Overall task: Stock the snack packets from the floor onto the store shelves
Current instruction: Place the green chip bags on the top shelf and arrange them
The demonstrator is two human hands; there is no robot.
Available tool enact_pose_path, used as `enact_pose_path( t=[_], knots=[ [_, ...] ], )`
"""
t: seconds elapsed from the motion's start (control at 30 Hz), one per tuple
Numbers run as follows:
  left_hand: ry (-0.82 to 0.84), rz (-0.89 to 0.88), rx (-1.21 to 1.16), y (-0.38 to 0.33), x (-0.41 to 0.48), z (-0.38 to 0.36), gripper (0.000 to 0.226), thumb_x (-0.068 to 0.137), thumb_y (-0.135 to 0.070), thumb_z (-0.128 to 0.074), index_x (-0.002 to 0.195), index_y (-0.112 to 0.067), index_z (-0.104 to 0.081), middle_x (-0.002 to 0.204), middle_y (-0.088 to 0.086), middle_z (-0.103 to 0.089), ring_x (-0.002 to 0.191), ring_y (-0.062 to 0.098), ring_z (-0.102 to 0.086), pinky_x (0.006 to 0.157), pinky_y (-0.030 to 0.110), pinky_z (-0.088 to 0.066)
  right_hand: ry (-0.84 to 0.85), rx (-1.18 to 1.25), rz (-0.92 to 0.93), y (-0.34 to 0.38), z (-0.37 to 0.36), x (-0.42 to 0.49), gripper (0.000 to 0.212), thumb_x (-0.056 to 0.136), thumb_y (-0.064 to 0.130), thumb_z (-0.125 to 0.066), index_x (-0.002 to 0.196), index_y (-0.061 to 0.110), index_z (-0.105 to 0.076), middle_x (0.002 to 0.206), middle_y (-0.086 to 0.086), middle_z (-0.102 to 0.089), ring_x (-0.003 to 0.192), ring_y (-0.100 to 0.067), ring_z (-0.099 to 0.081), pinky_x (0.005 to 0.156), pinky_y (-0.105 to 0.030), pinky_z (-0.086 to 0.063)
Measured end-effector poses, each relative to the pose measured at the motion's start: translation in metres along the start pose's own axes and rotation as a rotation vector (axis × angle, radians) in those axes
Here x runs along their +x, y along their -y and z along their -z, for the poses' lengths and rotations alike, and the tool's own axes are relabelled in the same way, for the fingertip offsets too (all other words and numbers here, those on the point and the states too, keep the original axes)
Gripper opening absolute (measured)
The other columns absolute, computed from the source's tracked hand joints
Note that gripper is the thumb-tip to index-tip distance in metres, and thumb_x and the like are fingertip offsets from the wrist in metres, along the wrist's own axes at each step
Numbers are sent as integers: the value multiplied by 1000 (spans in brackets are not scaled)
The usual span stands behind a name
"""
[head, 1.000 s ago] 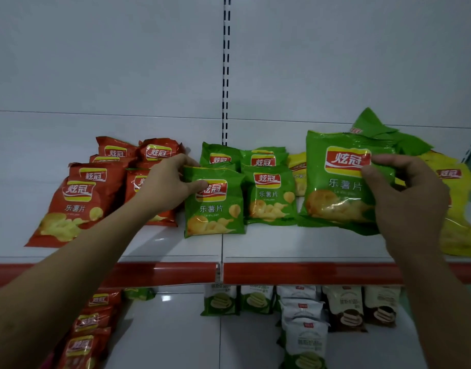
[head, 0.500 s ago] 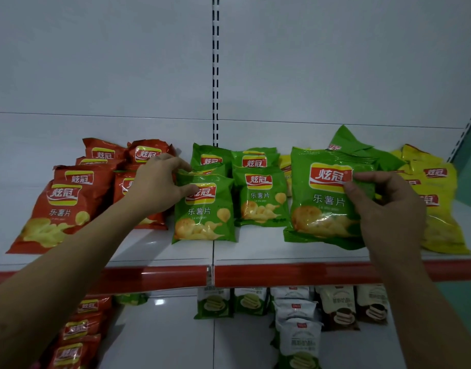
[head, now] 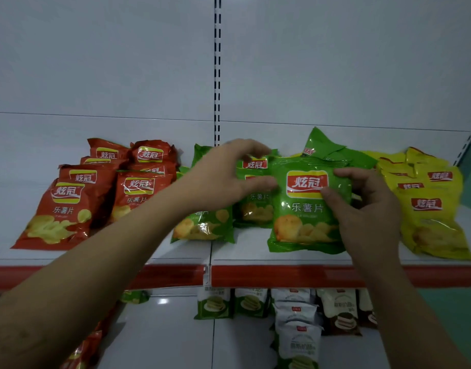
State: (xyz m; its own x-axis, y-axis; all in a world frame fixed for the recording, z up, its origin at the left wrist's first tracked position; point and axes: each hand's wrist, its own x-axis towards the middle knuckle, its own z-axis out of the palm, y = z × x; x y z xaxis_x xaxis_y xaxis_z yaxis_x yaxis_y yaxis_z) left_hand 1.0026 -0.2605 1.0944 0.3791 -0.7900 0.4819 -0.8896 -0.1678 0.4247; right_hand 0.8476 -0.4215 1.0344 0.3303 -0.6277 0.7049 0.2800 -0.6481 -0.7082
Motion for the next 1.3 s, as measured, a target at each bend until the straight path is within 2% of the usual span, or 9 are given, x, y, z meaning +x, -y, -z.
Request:
enact_pose_path(
  t=[0.13, 0.3, 0.4, 0.57, 0.73, 0.83, 1.03, 1.2, 1.3],
  knots=[
    [152, -143, 350, -26, 21, -12, 77, 87, -58, -61, 152, -29, -33, 152, -3, -42, 135, 17, -39, 110, 40, -39, 11, 23, 12, 2, 1, 2, 44, 82, 12, -75, 113, 39, -60, 101, -1, -67, 92, -14, -69, 67, -40, -61],
    [126, -110, 342, -29, 44, -10, 63, 90, -54, -62, 144, -28, -45, 135, -2, -56, 127, 18, -46, 107, 40, -40, 35, 3, 40, 6, 10, 8, 50, 81, 12, -75, 121, 37, -58, 99, 2, -67, 87, -10, -69, 65, -35, -60],
    [158, -93, 312, -32, 50, -12, 49, 88, -47, -68, 129, -23, -54, 112, -5, -55, 104, 15, -54, 92, 33, -46, -25, -2, 43, 4, 17, 12, 45, 77, 17, -80, 112, 29, -53, 90, 11, -63, 82, -2, -65, 70, -29, -55],
    [238, -46, 201, -21, 52, -11, 20, 93, -29, -69, 101, -15, -57, 102, 3, -66, 91, 23, -62, 78, 34, -49, -183, 69, 79, -12, 40, 16, 42, 78, 8, -78, 92, 34, -47, 88, 8, -63, 86, -2, -62, 80, -24, -51],
    [223, 102, 213, 4, 62, -11, 24, 94, -29, -67, 108, -12, -58, 107, 6, -65, 95, 25, -62, 83, 37, -51, -314, 97, 67, -33, 70, 17, 50, 77, -10, -70, 89, 33, -48, 88, 10, -59, 84, 4, -60, 75, -10, -48],
    [250, 161, 287, 14, 65, -23, 33, 93, -29, -68, 120, -13, -58, 108, 3, -62, 92, 20, -58, 80, 32, -47, -313, 134, 34, -42, 79, 13, 51, 77, -11, -70, 90, 34, -50, 89, 8, -60, 87, -2, -61, 74, -12, -51],
    [158, 198, 467, 23, 73, -36, 38, 93, -34, -68, 126, -17, -59, 119, 5, -66, 104, 24, -60, 93, 38, -51, -250, 174, 11, -48, 89, 4, 49, 78, -12, -69, 91, 32, -52, 86, 9, -60, 85, -1, -60, 75, -13, -52],
    [85, 236, 603, 25, 74, -44, 51, 91, -44, -66, 135, -24, -53, 135, 5, -56, 128, 27, -46, 108, 47, -33, -185, 180, -9, -43, 90, -13, 53, 77, -13, -70, 94, 33, -49, 78, 13, -64, 83, -1, -62, 79, -12, -51],
    [-109, 180, 549, 4, 55, -49, 41, 91, -40, -65, 127, -21, -57, 125, 4, -60, 121, 26, -51, 103, 44, -37, -199, 158, -9, -36, 86, -23, 60, 74, -15, -71, 96, 35, -47, 83, 12, -55, 80, 4, -58, 74, -7, -48]
  ],
)
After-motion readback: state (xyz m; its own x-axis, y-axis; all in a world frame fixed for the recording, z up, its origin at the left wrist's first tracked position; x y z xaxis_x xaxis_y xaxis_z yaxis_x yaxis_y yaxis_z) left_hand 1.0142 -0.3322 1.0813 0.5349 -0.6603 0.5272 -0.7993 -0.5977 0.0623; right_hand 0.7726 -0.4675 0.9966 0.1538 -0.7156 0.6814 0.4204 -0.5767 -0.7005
